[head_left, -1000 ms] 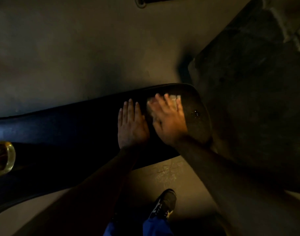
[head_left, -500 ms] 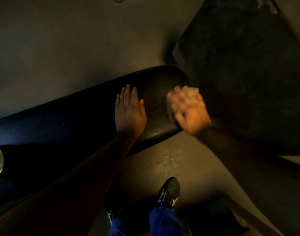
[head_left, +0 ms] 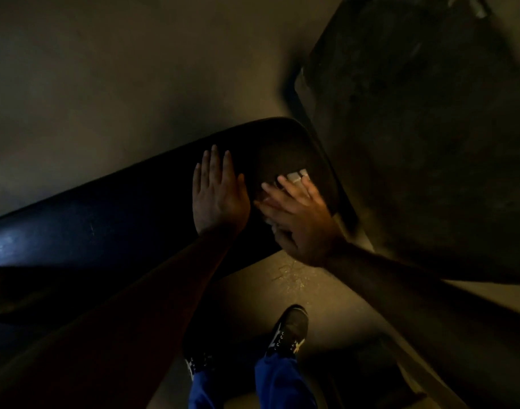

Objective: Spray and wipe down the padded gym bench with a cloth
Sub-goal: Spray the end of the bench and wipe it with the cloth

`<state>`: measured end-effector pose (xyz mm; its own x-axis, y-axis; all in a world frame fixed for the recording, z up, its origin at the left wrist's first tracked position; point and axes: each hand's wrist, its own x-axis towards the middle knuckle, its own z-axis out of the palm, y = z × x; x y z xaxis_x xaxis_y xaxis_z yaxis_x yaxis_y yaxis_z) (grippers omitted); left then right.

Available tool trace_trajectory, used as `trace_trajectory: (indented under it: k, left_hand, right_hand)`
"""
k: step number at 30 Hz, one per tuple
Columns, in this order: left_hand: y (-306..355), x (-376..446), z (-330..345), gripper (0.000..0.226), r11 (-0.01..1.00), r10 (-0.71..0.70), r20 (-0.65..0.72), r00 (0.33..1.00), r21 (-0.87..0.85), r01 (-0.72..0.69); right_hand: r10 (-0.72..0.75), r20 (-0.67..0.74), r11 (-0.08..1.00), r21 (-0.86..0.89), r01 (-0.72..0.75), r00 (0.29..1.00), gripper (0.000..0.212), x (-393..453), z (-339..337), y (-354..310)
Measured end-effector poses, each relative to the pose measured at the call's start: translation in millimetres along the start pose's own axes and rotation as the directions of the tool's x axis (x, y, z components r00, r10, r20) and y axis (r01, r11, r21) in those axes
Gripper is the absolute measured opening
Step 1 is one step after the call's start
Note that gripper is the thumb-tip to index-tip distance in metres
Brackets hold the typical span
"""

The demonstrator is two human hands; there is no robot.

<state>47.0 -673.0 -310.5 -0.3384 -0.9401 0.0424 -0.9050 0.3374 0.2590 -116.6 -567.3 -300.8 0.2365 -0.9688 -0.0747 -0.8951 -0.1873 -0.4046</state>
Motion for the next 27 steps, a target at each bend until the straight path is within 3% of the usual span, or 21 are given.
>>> trace_trajectory:
  k: [1,2,4,5,6,9,10,13,14,17,18,19,21,22,25,26,27]
  left_hand:
    - [0,-1,0,0.053,1.000,-0.007,0.016,1.000,-0.003,0.007]
    - [-1,-2,0,0.053,1.000,-0.007,0.018,1.000,-0.007,0.008]
    - [-2,0,2,0.053,1.000,-0.007,0.015,1.000,-0.007,0.007]
    - [-3,0,3,0.053,1.000,-0.005,0.022,1.000,-0.007,0.005]
    - [-3,0,2,0.054,1.000,-0.003,0.027,1.000,-0.007,0.003]
    - [-1,1,-1,0.055,1.000,-0.002,0.045,0.999,0.002,0.002]
    - [-1,1,-1,0.055,1.000,-0.004,0.049,0.999,-0.002,0.005]
    - [-2,0,0,0.057,1.000,-0.010,0.061,0.998,-0.011,0.011]
    - [-2,0,0,0.057,1.000,-0.004,0.056,0.998,-0.015,0.005]
    - [-3,0,2,0.058,1.000,0.000,0.023,1.000,-0.023,0.001]
    - [-2,0,2,0.057,1.000,-0.003,0.023,1.000,-0.031,0.004]
    - [-1,0,1,0.057,0.999,-0.007,0.022,1.000,-0.044,0.008]
    - [-1,1,-1,0.055,0.997,-0.013,0.009,1.000,-0.071,0.014]
    - [-1,1,-2,0.054,0.996,-0.011,0.001,1.000,-0.090,0.011]
    - [-3,2,0,0.052,0.989,-0.026,-0.038,0.999,-0.145,0.020]
    - [-3,3,0,0.051,0.985,-0.037,-0.045,0.998,-0.167,0.029]
    - [-3,3,-2,0.049,0.980,-0.047,-0.046,0.998,-0.193,0.037]
  right_hand:
    - [-0.041,0.026,0.999,0.000,0.041,0.999,0.058,4,-8,15]
    - [0.023,-0.011,1.000,-0.013,-0.024,1.000,0.060,16,-15,32]
    - [0.350,-0.104,0.936,0.058,-0.346,0.931,0.064,52,-21,49]
    - [0.430,-0.121,0.903,0.070,-0.424,0.895,0.067,67,-21,45]
    - [0.378,-0.107,0.926,0.037,-0.377,0.919,0.068,77,-20,36]
    - [0.031,0.020,0.999,-0.040,-0.031,0.999,0.064,75,-23,43]
    - [0.034,0.009,0.999,-0.032,-0.034,0.999,0.064,81,-28,57]
    - [0.381,-0.038,0.925,0.038,-0.379,0.924,0.071,111,-33,59]
    - [0.362,-0.025,0.932,-0.005,-0.363,0.932,0.072,119,-30,47]
    - [0.021,0.084,0.999,-0.044,-0.017,0.996,0.067,118,-25,42]
    - [-0.002,0.068,1.000,-0.030,0.004,0.998,0.066,118,-30,54]
    - [0.089,0.020,0.996,-0.012,-0.089,0.996,0.066,120,-35,64]
    - [0.392,-0.060,0.919,0.080,-0.387,0.918,0.069,120,-37,64]
    - [0.418,-0.061,0.908,0.061,-0.415,0.906,0.069,115,-33,51]
    - [0.033,0.053,0.999,-0.038,-0.031,0.998,0.067,75,-15,11]
    - [-0.031,0.086,0.999,-0.035,0.034,0.996,0.066,62,-17,16]
    - [-0.004,0.054,1.000,-0.031,0.006,0.999,0.065,56,-22,28]
